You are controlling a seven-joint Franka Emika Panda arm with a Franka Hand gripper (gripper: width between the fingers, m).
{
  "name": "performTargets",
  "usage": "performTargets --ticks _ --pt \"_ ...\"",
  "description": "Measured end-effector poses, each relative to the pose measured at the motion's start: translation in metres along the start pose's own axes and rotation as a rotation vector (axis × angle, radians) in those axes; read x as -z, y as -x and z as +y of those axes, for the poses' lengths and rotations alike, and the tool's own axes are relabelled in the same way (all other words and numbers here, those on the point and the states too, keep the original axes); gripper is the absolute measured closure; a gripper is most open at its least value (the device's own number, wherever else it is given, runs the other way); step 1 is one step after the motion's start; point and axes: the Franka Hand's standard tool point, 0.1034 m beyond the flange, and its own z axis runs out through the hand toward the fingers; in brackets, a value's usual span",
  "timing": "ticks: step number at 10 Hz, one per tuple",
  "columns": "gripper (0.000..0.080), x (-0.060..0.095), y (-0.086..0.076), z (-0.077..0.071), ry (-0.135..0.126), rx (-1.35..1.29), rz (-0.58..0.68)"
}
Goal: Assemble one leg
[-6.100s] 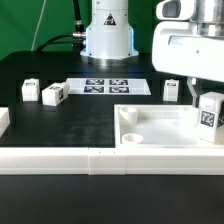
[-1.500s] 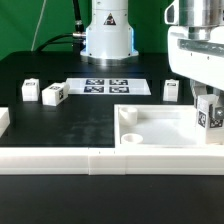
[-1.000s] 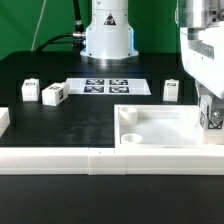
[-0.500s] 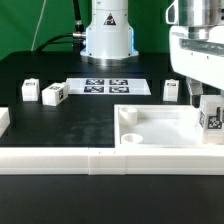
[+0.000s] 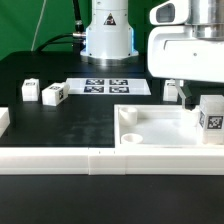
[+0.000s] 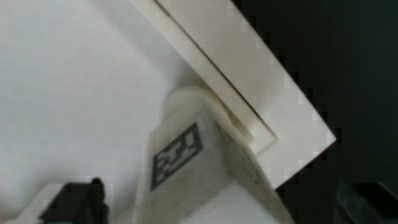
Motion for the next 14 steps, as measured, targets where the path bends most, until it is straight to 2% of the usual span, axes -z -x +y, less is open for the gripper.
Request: performTargets --ticks 3,6,7,8,9,10,13,14 --pt "0.015 0.0013 -0.0016 -0.0002 0.043 0.309 0.015" --pt "0.015 0.0 -0.0061 0.0054 0.055 0.563 0.028" --pt "0.0274 0.0 -0.0061 0.0055 0.055 0.563 0.028" --pt "0.0274 0.0 -0.0061 0.0055 0.055 0.561 0.028" --pt "0.0414 0.0 -0.0061 0.0055 0.055 0.561 0.028" --pt "0.0508 -0.0002 -0.006 0.0057 0.055 0.561 0.028" --pt "0.0508 -0.0004 -0.0062 0.0063 0.053 0.517 0.028" --pt "0.0508 -0.0018 -0.0059 0.0087 0.036 0.365 0.026"
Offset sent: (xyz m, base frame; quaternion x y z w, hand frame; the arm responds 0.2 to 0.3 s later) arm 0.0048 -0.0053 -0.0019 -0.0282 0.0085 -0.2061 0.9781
